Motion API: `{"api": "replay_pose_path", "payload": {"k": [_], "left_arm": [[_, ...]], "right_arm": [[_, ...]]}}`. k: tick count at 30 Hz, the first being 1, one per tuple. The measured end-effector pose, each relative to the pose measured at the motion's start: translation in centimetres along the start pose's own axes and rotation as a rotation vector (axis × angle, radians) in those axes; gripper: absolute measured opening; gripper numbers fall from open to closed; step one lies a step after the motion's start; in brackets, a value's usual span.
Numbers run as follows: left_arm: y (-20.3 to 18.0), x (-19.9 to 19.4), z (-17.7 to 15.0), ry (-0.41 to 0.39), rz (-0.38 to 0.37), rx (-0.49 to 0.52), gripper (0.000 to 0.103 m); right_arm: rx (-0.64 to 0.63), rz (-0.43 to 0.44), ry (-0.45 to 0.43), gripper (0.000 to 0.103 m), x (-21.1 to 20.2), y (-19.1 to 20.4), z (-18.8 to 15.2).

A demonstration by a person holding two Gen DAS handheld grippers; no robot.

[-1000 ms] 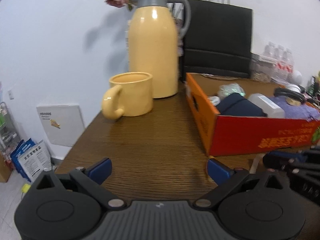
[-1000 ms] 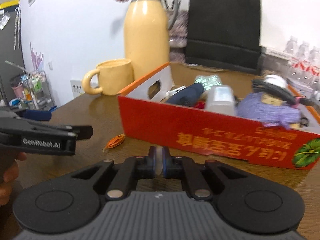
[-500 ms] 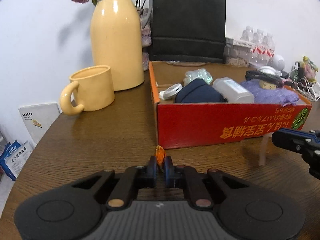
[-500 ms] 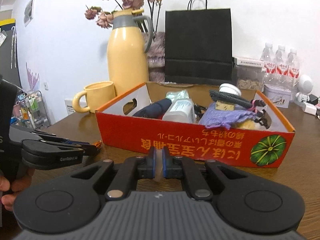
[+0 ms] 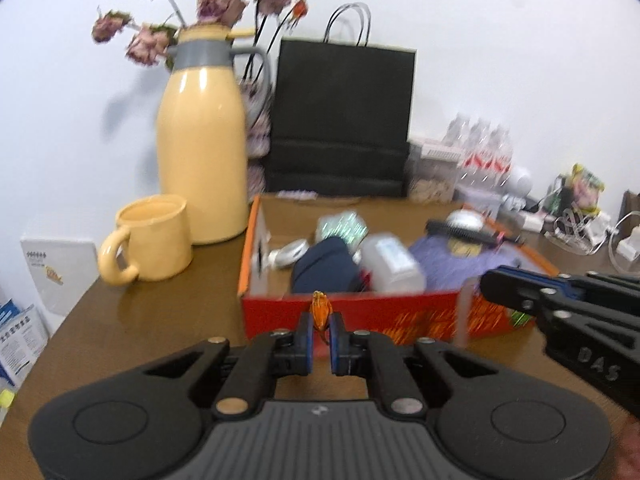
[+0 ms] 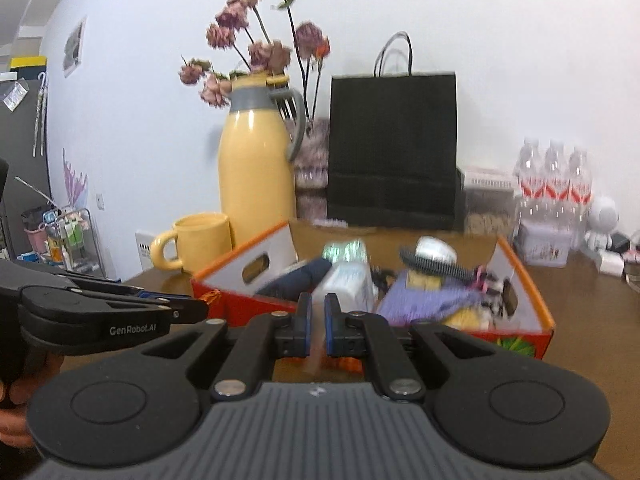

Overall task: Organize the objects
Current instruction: 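Carry the orange clip and white stick into the box and open both grippers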

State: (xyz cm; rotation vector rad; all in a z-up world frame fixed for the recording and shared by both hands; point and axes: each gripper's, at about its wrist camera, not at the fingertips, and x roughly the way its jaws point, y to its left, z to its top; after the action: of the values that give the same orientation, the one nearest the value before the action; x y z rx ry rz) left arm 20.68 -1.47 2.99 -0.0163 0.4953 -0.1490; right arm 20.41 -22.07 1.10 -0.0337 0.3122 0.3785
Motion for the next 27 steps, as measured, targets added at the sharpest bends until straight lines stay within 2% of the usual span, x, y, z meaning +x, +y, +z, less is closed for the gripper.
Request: {"api": "replay_pose_path", "payload": {"k": [5,11,27], "left_arm": [[-1.2,0.3,2.5,-0.055,-0.017,0.003,0.007],[-1.9,2.9,4.8,-0.068,-0.015,-0.006,0.007],[-1.3,10.8,7.4,-0.043,0.022,0.012,0.007]], "right_arm": [[-0.025,0.0,-0.054,0.007,0.4,-0.2,1.9],[-0.025,-0.008,-0.09,0.007,2.2,-0.9,3.5],[-0.008,0.004,-0.051,0.007,8.9,-4.6,4.3]]}}
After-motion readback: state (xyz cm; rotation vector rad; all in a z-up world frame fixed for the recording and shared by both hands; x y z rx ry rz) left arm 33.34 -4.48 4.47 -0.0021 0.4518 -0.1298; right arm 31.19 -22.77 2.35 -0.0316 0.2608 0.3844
